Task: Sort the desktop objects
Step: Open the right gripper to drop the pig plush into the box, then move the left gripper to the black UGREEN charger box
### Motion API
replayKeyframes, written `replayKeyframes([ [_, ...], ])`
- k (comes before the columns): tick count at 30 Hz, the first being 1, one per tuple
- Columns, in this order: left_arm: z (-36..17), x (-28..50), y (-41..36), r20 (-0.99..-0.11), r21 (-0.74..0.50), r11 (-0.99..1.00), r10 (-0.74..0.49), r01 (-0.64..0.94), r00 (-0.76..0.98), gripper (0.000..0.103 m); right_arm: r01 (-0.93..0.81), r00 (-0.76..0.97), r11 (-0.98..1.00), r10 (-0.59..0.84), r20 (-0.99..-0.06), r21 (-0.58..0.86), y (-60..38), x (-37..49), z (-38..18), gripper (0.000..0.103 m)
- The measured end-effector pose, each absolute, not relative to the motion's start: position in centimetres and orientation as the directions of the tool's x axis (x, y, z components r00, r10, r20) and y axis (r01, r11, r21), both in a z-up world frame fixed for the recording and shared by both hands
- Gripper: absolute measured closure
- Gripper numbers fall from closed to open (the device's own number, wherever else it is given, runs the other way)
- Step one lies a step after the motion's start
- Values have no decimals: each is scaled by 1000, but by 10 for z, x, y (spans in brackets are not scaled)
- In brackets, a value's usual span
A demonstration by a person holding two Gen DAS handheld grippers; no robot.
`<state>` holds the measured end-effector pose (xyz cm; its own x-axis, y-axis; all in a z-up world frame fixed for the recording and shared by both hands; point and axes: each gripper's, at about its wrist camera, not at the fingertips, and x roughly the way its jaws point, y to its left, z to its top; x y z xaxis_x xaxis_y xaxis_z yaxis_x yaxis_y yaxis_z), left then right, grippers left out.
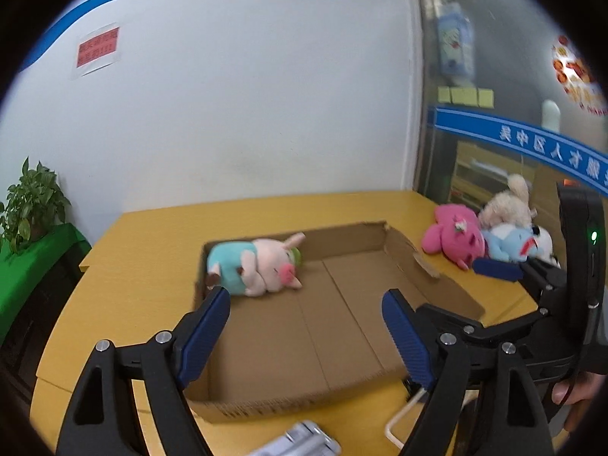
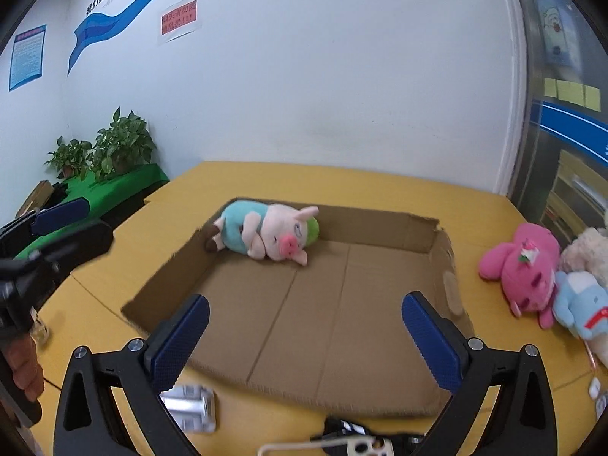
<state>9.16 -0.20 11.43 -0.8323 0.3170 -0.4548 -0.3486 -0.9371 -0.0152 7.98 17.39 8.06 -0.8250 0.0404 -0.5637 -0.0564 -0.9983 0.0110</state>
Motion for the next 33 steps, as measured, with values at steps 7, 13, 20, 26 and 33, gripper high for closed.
replayKeyframes([
  [7, 87, 119, 18, -478, -38, -949, 292, -313, -828, 21, -100, -820, -995, 93, -565, -18, 182, 130, 59, 0],
  [13, 78, 134, 24, -495, 3, -961, 240, -277, -835, 21, -109, -825, -994, 95, -557, -9, 187, 151, 53, 0],
  [20, 66, 135, 26, -523, 20, -967, 205, -253, -827, 21, -132, -811, -989, 72, -581, 62, 195, 155, 45, 0],
  [26, 59, 131, 21, -536, 1, -981, 165, -196, -828, 21, -144, -797, -990, 117, -593, -3, 185, 154, 38, 0],
  [33, 54, 130, 21, -542, 8, -983, 152, -186, -826, 21, -133, -785, -991, 118, -609, -20, 182, 152, 29, 0],
])
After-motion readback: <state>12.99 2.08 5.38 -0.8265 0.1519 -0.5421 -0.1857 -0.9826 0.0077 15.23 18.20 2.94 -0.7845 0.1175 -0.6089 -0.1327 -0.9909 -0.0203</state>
